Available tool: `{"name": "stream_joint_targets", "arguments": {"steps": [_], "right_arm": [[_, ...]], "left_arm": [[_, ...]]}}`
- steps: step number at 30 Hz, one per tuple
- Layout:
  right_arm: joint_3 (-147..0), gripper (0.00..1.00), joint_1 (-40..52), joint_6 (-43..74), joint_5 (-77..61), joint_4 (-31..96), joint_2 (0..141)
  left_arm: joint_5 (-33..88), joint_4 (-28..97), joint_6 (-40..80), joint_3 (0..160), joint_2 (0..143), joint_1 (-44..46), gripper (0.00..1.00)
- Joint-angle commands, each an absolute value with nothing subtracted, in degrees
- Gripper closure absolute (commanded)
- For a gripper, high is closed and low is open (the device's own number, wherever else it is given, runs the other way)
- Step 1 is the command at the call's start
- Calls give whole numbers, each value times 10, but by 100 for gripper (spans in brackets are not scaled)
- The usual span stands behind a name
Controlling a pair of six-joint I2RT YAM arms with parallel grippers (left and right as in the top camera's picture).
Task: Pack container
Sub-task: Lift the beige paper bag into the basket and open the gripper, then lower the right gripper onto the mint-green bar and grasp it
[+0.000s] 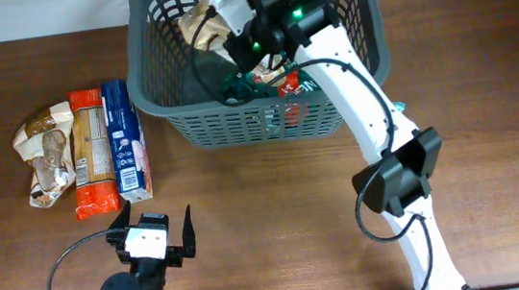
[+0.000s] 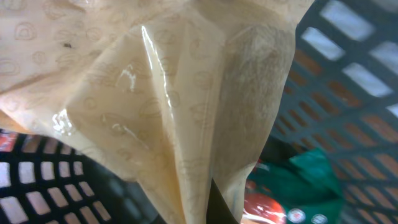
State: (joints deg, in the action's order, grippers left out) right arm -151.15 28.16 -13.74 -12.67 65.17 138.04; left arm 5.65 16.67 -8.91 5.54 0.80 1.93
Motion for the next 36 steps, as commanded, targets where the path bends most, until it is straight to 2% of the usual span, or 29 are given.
{"name": "stream_joint_targets", "arguments": {"steps": [1,2,3,4,5,8,13,18,23,27,31,36], "right_arm": [[-1522,92,300,-130,-128,648,1393],[-1517,80,301,-130,-128,648,1395],[-1513,52,303,-130,-128,648,1395],[-1513,40,304,-130,-128,651,1394],[-1513,38,303,-130,-128,654,1390],[-1513,36,297,-130,-124,668,1367],[-1513,36,259,-130,-37,693,1278],[-1477,36,138,-117,-15,690,1155],[-1283,35,-44,-92,-70,610,1043],[-1120,35,-149,-30,-111,569,1011],[-1014,36,-174,21,-179,571,1020],[-878,35,-147,104,-223,513,1040]], "left_arm": [[62,166,-84,52,3,22,1],[62,166,-84,52,3,22,1],[62,166,-84,52,3,22,1],[62,166,-84,52,3,22,1],[62,166,-84,52,3,22,1],[62,166,-84,52,3,22,1],[62,166,-84,52,3,22,1],[62,166,-84,52,3,22,1],[62,166,-84,52,3,22,1],[62,166,-84,52,3,22,1],[62,166,-84,52,3,22,1],[62,166,-84,52,3,22,1]]}}
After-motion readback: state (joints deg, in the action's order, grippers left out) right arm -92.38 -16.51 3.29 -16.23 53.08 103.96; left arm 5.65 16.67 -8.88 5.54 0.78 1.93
